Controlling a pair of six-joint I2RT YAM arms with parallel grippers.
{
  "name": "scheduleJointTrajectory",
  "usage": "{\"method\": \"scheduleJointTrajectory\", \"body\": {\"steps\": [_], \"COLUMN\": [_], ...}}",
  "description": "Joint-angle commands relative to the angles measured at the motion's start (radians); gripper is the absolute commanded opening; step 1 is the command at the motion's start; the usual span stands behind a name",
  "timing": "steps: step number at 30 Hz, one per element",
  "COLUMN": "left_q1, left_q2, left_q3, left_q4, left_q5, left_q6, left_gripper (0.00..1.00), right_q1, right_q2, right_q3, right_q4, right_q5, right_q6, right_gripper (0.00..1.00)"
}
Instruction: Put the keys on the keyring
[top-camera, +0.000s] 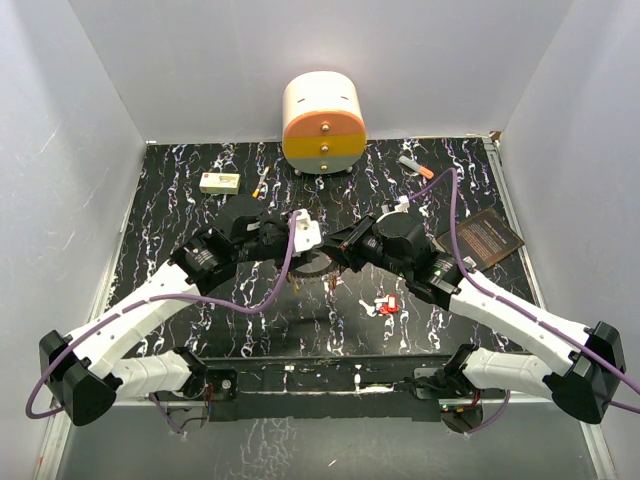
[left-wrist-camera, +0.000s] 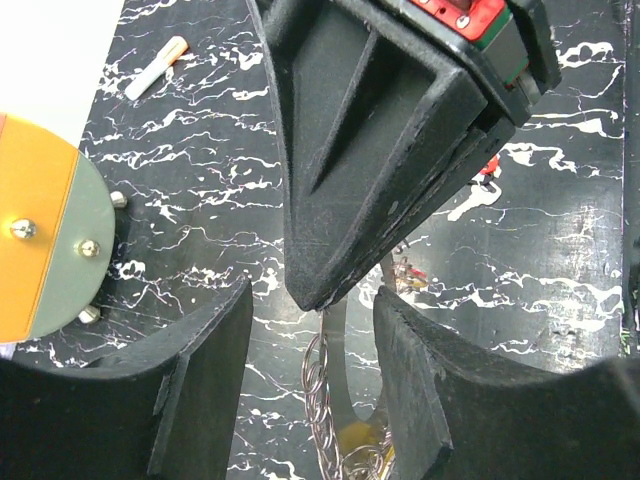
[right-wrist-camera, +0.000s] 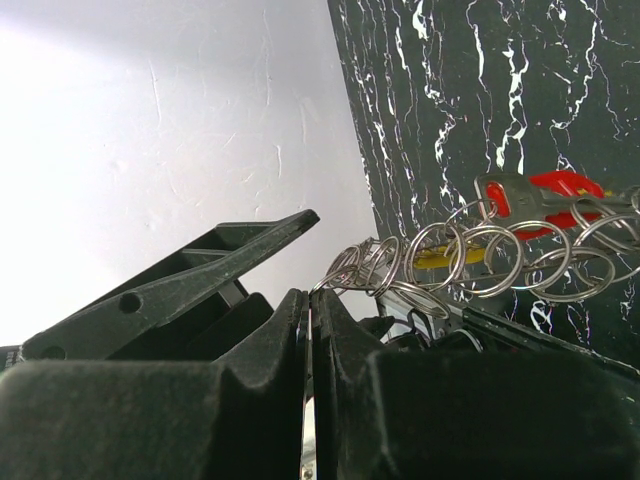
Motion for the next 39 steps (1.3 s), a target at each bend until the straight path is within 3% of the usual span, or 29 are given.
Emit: {"method": "scheduleJointTrajectory", "body": {"steps": [1, 12, 22, 39], "left_q1": [-0.001, -0.001, -0.001, -0.002], "left_q2": [-0.015, -0.010, -0.013, -0.014], "left_q3": [-0.021, -0.029, -0.018, -0.015], "left_q4": [0.025, 0.068, 0.055, 0.068], "left_q5": [0.017, -0.015, 0.005, -0.012], "left_q6": [-0.003, -0.003, -0.016, -0.019], "left_gripper": [0.49, 0.48, 0.35, 0.21], "right_q1": [0.006, 0.005, 0.006, 0.007], "right_q2": [-0.035, -0.045, -0.053, -0.078], "right_q3": [0.019, 0.018, 0.005, -0.019], "right_q4": [0.120, 0.119, 0.137, 0.132], "right_q5": [-0.007, -0.011, -0.011, -0.012], "right_q6": [0.018, 0.027, 0.041, 0.065], "right_gripper": [0.08, 0.08, 0.08, 0.08]}}
